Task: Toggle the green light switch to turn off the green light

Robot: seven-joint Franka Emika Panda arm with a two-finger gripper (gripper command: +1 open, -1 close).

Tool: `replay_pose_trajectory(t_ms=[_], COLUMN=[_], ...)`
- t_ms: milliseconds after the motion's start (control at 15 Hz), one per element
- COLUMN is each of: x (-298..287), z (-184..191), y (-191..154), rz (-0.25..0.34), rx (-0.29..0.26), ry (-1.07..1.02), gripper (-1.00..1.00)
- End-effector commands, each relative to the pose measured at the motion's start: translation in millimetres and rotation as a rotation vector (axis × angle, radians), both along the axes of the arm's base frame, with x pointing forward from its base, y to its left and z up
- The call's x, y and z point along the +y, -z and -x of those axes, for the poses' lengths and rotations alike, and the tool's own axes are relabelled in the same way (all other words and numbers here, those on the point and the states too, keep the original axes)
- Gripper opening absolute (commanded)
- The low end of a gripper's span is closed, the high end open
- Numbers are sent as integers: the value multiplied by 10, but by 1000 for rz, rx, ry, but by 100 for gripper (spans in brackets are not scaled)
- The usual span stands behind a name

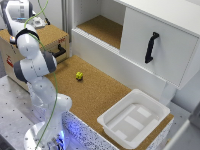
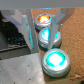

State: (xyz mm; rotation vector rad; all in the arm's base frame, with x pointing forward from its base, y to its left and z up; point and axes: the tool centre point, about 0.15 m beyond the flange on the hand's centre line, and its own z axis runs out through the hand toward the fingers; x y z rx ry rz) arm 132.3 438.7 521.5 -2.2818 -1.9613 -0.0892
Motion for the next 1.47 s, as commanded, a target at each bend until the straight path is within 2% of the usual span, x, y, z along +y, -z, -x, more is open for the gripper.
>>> replay_pose_trajectory(t_ms=[0, 400, 733, 800, 867, 933, 1067, 1133, 1267, 1400], x=[57, 175, 288, 302, 265, 191, 79, 60, 58, 73], z=[-119, -300, -298, -239, -155, -57, 135, 172, 176, 82], y=[322, 696, 1040, 1031, 862, 595, 127, 7, -68, 3], rz=[-46, 3, 79, 76, 52, 19, 22, 20, 18, 24], rx=[34, 96, 158, 156, 127, 90, 4, -22, -51, -38], ry=[2, 9, -5, -11, -14, -19, -31, -19, -13, 18], gripper=[-100, -100, -100, -100, -100, -100, -100, 100, 100, 100])
